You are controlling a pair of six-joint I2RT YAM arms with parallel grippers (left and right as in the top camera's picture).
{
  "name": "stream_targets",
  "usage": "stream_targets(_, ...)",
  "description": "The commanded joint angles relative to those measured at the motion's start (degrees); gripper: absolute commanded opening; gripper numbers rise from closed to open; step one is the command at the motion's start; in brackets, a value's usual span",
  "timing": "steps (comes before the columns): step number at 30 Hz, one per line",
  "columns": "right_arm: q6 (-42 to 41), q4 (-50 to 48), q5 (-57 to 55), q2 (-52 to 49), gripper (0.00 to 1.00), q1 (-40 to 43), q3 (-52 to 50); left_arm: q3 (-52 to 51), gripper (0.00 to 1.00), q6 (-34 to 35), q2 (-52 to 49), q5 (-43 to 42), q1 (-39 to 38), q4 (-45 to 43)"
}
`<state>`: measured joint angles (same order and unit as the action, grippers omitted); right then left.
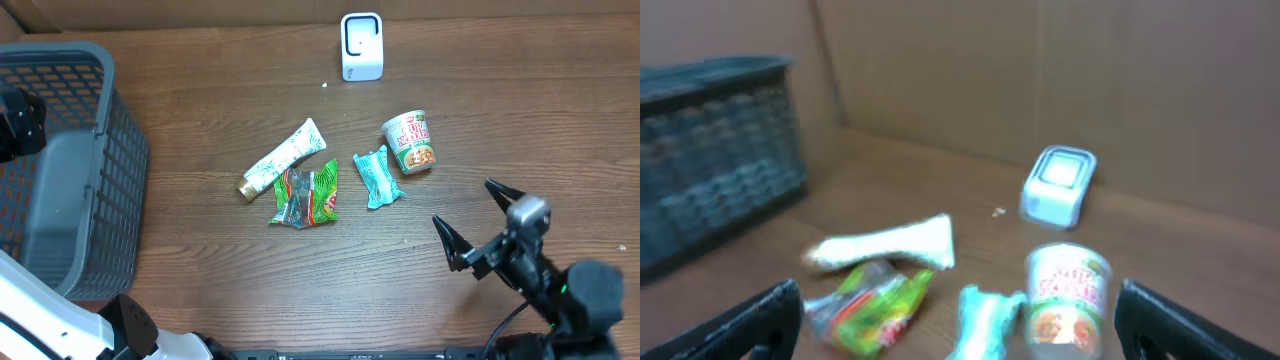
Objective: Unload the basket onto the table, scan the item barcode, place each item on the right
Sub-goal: 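Move the right gripper forward and grasp the Cup Noodles cup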
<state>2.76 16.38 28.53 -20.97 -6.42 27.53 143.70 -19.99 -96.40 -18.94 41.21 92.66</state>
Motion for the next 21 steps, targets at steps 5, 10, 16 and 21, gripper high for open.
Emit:
stream_targets(5, 0.35, 20.11, 7.19, -26.25, 1.00, 0.17, 30.34, -0.02, 1.00, -1.25, -0.02, -1.01, -0.37, 0.09)
stream_targets(10, 11.08, 46.31, 5.22, -48.68, 1.00, 0.17, 58.49, -0.02, 1.00, -1.25, -0.02, -0.98, -0.35, 0.09)
stream_targets(16, 6.23, 50.64, 1.03, -64.57, 1.00, 0.17, 70.79, -0.02, 1.00, -1.25, -0.02, -1.01, -0.37, 0.09)
stream_targets(21, 6.25, 48.33, -7.21, -72.57, 1.00, 0.17, 70.77, -0.02, 1.00, -1.25, -0.02, -1.01, -0.35, 0.09)
